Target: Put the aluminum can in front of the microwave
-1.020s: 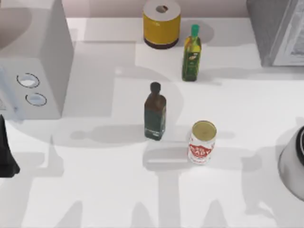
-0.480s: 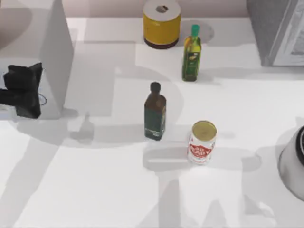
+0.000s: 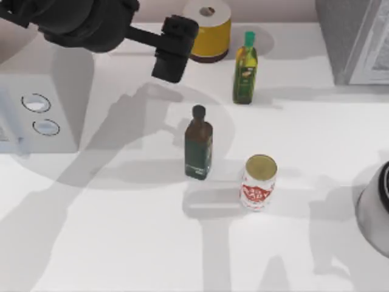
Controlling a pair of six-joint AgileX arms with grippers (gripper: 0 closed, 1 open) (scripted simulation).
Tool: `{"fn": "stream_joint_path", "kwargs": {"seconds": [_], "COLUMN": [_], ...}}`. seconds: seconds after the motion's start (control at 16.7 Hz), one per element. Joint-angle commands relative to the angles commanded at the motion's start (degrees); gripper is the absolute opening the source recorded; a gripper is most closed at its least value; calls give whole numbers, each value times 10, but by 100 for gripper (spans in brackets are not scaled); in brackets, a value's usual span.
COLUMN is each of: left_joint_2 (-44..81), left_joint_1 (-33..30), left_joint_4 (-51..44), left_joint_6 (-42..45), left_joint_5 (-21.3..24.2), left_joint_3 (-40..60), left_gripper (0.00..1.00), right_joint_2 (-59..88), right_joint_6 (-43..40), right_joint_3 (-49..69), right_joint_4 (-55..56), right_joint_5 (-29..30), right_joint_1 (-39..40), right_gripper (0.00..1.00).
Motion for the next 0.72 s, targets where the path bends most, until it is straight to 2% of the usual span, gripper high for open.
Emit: {"fn": "stream_joint_path", "kwargs": {"seconds": [0.42,0.72], "left_joint_2": [354,513], "left_joint_1": [-137,-181], "left_joint_4": [-226,-325], "left_joint_6": [0,1], "left_joint_5": [-8,-12], "left_joint_3": [352,491], "left_gripper": [100,100], "right_joint_2": [0,0], "right_joint_6": [0,0], "right_joint_3": [0,0], "right_joint_4": [0,0], "right_joint_5": [0,0], "right_joint_1": [0,0], "right_gripper": [100,100]}}
